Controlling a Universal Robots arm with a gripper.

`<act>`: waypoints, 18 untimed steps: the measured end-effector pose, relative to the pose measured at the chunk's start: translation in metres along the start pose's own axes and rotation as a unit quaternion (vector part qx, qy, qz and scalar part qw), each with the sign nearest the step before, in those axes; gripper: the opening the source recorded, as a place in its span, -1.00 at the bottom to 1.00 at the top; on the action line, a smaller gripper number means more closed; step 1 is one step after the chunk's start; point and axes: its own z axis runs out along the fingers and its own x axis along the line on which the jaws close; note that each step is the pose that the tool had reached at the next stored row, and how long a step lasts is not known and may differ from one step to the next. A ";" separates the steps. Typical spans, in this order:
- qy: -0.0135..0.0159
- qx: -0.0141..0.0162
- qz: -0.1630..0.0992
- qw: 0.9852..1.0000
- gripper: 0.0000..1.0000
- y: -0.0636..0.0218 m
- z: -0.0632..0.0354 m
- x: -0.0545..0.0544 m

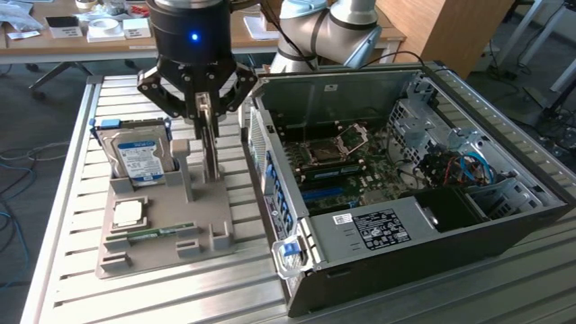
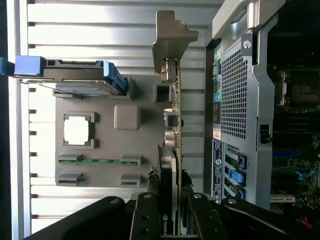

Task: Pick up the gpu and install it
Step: 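Pick up the gpu and move the gpu toward the slot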

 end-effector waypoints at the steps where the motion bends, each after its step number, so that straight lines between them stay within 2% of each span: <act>1: 0.000 0.000 0.000 1.000 -0.46 0.0000 -0.0010 0.000; 8: 0.000 0.000 0.000 1.000 -0.46 0.0000 -0.0016 0.000; 14: 0.000 0.000 0.000 1.000 -0.46 0.0005 -0.0113 0.000; 18: 0.000 0.000 0.000 1.000 -0.46 0.0005 -0.0133 0.000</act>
